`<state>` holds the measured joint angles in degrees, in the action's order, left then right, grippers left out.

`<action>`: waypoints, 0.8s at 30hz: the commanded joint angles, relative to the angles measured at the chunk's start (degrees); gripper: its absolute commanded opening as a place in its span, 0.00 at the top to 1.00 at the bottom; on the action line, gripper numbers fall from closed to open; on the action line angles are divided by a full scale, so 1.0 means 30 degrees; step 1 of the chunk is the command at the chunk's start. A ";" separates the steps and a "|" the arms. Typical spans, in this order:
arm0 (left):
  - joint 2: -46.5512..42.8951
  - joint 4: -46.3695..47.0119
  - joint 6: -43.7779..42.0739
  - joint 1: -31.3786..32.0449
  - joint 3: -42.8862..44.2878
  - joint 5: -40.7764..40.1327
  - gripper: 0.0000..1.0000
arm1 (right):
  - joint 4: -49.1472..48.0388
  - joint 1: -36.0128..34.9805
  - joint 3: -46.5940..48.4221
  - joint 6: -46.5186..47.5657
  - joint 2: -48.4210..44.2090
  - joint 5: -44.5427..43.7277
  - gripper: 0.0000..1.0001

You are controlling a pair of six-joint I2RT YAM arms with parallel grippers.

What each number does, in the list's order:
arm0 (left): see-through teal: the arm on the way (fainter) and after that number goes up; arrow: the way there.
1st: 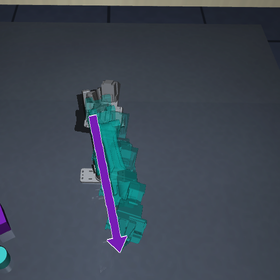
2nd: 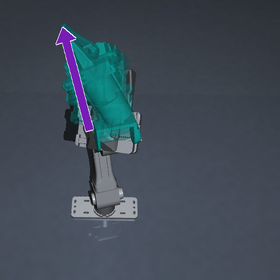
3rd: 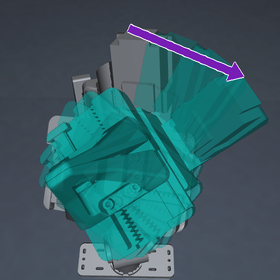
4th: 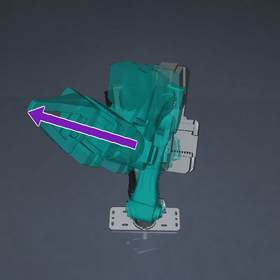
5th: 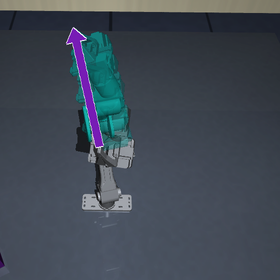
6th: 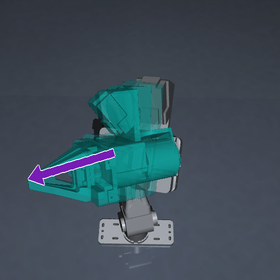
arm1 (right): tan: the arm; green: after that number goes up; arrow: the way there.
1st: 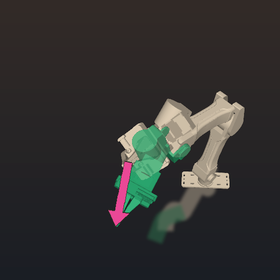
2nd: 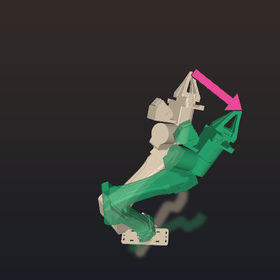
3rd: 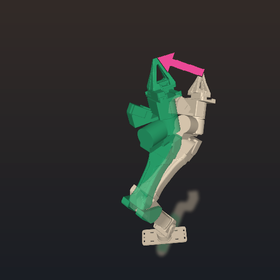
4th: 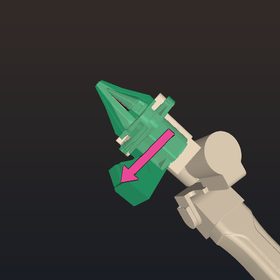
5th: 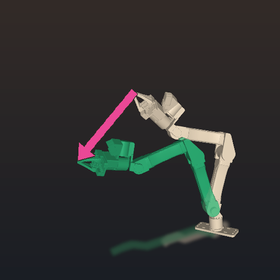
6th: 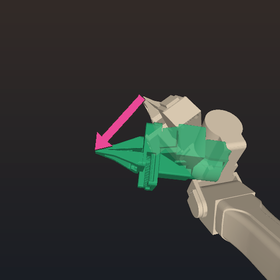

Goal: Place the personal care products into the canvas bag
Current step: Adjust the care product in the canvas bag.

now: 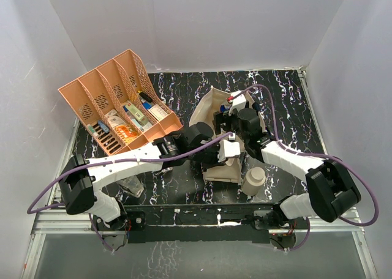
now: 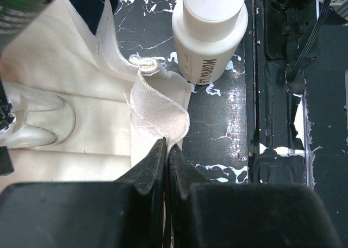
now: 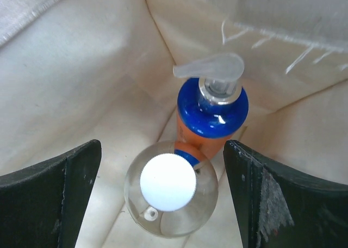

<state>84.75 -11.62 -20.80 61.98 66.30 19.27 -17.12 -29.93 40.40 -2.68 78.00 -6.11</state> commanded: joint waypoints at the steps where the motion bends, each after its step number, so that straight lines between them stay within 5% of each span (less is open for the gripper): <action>1: -0.0405 -0.0841 -0.0012 -0.0002 -0.0013 0.0140 1.00 | 0.0700 0.0046 0.1883 -0.0132 -0.1167 -0.0337 0.02; 21: -0.0660 -0.1107 0.1338 -0.0041 0.2655 0.1587 1.00 | 0.8619 0.2006 0.7856 -0.0501 -0.3329 0.1879 0.01; 24: -0.0682 -0.1101 0.1811 -0.0033 0.3197 0.1653 0.91 | 0.9515 0.2061 0.8349 0.0032 -0.4126 0.2228 0.01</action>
<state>84.60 -14.20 -17.80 61.98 72.16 22.09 7.70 -23.94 61.08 -4.40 69.87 -2.13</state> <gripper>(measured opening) 0.029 0.993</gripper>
